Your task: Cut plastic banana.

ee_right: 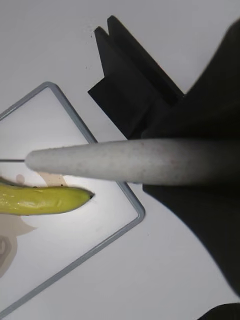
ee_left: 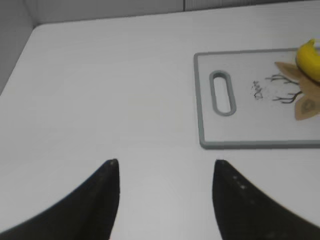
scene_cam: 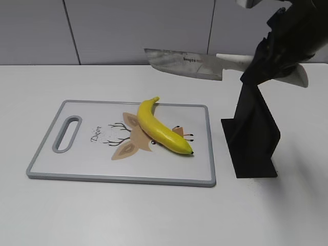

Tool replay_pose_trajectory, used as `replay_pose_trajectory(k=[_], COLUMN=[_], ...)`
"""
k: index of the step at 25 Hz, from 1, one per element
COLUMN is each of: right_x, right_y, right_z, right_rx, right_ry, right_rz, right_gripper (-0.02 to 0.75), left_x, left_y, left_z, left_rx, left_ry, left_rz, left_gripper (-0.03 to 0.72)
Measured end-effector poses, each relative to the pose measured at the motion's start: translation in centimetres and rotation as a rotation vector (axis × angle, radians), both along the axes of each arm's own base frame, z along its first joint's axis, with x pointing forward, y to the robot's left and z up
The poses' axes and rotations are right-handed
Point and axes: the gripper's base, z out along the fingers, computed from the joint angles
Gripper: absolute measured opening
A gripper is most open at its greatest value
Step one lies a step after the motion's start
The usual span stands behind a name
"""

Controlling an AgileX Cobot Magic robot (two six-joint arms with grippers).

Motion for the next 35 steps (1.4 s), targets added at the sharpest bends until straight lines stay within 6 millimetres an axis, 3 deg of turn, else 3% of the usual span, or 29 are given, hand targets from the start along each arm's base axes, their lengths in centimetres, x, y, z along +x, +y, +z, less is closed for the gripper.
replay_pose_trajectory(k=[5, 13, 20, 28, 35], right_x=[2.4, 5.7, 8.3, 9.4, 9.6], right_y=[0.2, 1.6, 2.6, 3.1, 3.3], right_z=[-0.3, -0.9, -2.0, -3.1, -3.3], right_rx=[-0.020, -0.053, -0.070, -0.018, 0.009], right_ry=[0.008, -0.049, -0.065, -0.073, -0.083], right_rz=[0.191, 0.465, 0.605, 0.639, 0.644], right_gripper=[0.180, 0.180, 0.180, 0.180, 0.180], left_x=[3.7, 11.3, 18.8, 28.1, 32.1], left_y=[-0.7, -2.2, -3.8, -6.8, -11.9], left_z=[1.6, 2.5, 3.5, 1.5, -2.0], left_rx=[-0.001, 0.077, 0.219, 0.263, 0.329], left_ry=[-0.045, 0.032, 0.102, 0.154, 0.203], left_rz=[-0.070, -0.267, -0.565, -0.892, -1.089], left_gripper=[0.573, 0.573, 0.573, 0.573, 0.573])
